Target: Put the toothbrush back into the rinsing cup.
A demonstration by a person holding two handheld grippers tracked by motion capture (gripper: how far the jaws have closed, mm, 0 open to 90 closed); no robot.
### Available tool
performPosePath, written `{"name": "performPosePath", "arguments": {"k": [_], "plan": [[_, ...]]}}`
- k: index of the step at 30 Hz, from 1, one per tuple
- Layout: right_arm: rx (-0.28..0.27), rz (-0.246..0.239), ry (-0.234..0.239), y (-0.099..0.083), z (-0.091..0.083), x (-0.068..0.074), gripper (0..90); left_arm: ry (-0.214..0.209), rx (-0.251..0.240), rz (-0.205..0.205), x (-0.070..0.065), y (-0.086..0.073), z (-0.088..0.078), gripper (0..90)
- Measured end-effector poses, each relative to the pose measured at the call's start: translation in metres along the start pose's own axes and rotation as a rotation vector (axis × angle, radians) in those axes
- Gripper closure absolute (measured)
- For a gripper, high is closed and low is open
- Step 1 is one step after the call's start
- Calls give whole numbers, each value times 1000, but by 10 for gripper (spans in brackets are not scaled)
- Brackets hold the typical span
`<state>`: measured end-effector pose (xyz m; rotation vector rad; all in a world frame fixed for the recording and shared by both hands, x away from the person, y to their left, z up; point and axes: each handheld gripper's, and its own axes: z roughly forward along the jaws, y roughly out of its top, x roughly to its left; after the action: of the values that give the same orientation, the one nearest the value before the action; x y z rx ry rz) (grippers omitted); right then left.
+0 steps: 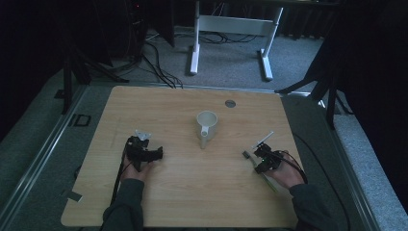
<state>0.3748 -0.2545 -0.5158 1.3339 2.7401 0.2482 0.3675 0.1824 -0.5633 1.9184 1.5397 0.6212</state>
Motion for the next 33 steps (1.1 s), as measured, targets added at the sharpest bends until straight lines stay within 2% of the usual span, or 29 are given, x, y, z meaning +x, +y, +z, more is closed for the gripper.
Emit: {"name": "performPosePath", "arguments": {"k": [12, 33], "plan": [[15, -4, -12, 2, 1, 1, 810, 0, 0, 0, 0, 0, 0, 108], [-78, 15, -8, 0, -16, 2, 816, 0, 0, 0, 0, 0, 0, 108]]}}
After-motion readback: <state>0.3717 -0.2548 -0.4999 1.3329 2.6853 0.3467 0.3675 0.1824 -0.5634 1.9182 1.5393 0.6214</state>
